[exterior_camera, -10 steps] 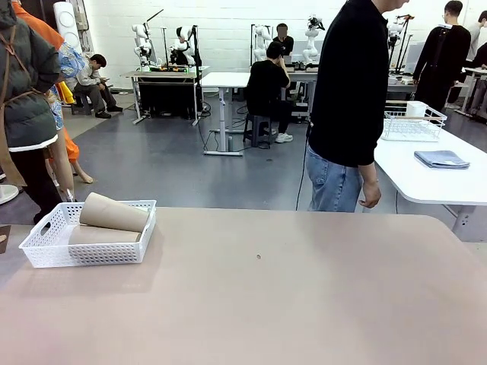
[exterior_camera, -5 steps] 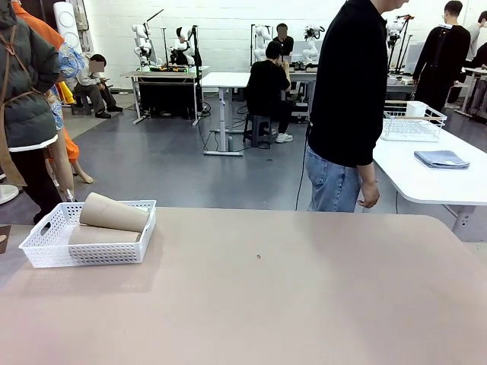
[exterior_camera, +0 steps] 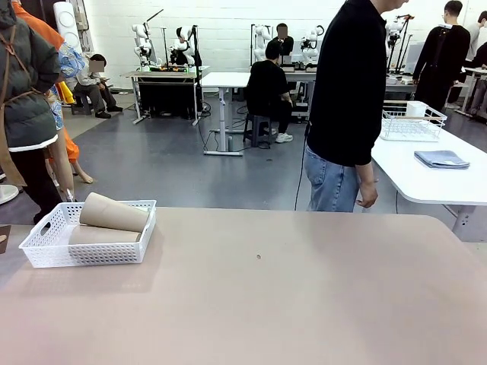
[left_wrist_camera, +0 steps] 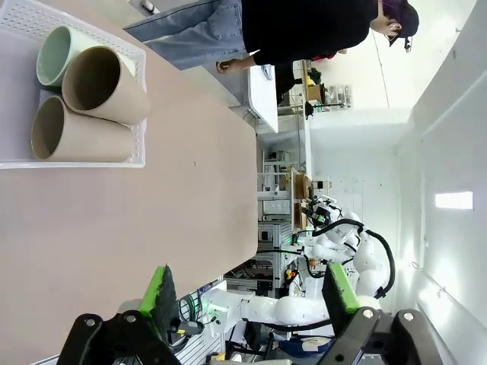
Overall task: Clean and organize the cups into the basket.
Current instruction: Move the Organizing basket back to the left side of the table.
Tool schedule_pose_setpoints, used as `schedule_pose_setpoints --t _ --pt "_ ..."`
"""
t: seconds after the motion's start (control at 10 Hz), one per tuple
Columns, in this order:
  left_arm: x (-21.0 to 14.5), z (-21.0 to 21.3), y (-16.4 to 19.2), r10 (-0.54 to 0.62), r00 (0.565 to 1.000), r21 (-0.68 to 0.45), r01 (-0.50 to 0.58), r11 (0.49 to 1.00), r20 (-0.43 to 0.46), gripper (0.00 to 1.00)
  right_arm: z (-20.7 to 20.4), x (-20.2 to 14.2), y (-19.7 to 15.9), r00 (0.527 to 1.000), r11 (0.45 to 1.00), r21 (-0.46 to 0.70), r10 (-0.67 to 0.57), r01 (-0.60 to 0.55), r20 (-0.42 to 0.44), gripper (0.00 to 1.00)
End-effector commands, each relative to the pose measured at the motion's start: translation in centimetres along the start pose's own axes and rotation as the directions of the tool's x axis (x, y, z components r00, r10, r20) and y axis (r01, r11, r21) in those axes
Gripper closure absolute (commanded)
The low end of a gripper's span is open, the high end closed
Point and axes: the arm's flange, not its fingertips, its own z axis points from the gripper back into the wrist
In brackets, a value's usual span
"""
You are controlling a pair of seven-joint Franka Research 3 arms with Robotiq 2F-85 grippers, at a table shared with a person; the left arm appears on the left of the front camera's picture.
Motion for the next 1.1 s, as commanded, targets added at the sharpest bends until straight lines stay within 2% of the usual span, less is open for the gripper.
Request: schedule_pose_setpoints --t 0.0,1.0 --pt "-0.18 0.32 -0.13 0.020 1.000 -0.005 -0.020 1.000 -0.008 0.00 -0.09 0.04 0.01 1.000 1.000 0.001 0.004 -0.004 -0.001 0.00" --pt "-0.18 0.32 -0.13 0.020 1.000 -0.005 -0.020 1.000 -0.008 0.00 -0.09 0.04 0.01 1.000 1.000 0.001 0.004 -0.004 -0.001 0.00"
